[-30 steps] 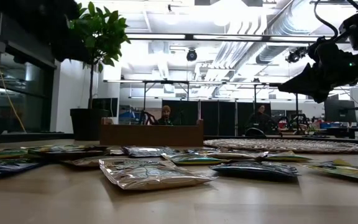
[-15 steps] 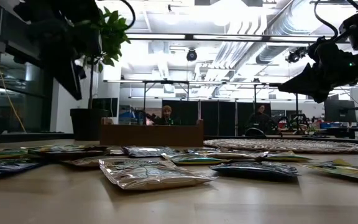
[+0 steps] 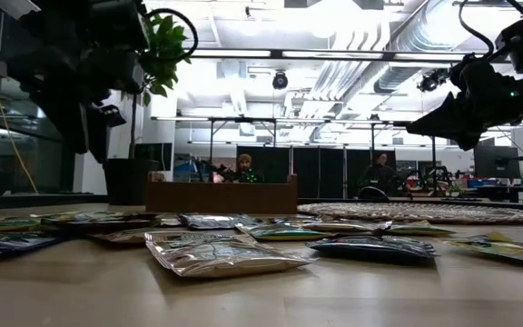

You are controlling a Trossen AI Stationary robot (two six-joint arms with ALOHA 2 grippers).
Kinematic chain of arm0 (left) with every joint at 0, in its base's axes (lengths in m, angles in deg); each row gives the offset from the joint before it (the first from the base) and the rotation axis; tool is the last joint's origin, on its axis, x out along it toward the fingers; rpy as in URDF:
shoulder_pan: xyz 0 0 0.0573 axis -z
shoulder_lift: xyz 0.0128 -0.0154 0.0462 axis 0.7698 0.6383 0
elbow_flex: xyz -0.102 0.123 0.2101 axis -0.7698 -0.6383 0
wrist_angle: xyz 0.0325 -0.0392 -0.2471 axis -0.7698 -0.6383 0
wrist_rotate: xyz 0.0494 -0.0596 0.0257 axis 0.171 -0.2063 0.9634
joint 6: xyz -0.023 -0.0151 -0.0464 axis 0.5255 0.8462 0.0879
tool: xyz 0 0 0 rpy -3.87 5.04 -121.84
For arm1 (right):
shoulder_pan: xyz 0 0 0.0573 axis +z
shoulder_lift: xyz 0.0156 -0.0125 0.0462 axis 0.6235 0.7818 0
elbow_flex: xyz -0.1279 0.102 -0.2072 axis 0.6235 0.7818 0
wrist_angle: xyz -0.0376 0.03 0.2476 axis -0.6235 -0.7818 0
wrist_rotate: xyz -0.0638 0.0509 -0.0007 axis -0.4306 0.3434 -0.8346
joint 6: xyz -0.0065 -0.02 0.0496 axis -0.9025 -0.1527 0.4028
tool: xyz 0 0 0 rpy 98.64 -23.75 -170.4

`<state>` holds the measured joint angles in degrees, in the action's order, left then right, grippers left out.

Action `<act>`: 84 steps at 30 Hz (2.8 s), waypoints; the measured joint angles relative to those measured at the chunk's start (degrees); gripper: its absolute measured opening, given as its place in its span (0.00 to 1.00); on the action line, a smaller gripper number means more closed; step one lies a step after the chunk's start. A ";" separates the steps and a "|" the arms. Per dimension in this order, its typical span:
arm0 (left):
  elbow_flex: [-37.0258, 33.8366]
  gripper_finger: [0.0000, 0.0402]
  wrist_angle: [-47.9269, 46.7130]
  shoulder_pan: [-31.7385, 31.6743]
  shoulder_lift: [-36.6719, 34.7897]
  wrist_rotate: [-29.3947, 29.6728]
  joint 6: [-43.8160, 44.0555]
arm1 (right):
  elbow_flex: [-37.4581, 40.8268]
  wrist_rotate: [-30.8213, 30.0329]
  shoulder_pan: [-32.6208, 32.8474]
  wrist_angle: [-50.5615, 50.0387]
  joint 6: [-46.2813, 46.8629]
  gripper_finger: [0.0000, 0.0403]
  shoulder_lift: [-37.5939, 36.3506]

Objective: Pick & Place Tea
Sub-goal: Put the yellow tea bag into the left section of the wooden organizer

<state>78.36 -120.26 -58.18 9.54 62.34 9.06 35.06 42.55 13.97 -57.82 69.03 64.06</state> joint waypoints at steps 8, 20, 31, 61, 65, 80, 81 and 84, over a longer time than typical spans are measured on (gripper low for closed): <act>-0.04 0.68 1.43 2.15 7.49 4.54 1.11 | 0.00 0.00 0.02 0.00 0.00 0.01 0.00; -0.07 0.68 4.81 4.51 13.40 6.51 2.00 | 0.02 0.00 0.00 0.00 0.00 0.02 0.02; -2.38 0.68 11.25 4.51 17.45 6.30 2.15 | 0.01 0.00 0.01 0.00 0.01 0.01 0.04; -10.08 0.30 20.20 4.40 17.00 3.49 7.98 | 0.00 0.00 0.02 0.00 0.00 0.02 0.02; -10.08 0.22 20.18 4.43 17.00 3.48 9.16 | 0.02 0.00 0.02 0.00 0.00 0.02 0.02; -10.09 0.01 20.21 4.52 16.71 2.98 14.11 | 0.00 0.00 0.00 0.00 0.00 0.02 0.02; -10.11 0.01 20.17 4.54 16.52 3.29 14.11 | 0.02 0.00 0.02 0.00 0.00 0.02 0.02; -9.05 0.00 18.57 4.60 16.12 4.61 14.13 | 0.01 0.00 0.01 0.00 0.02 0.02 0.02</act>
<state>69.31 -101.70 -53.58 25.66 66.96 23.19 35.06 42.55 13.98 -57.82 69.05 64.08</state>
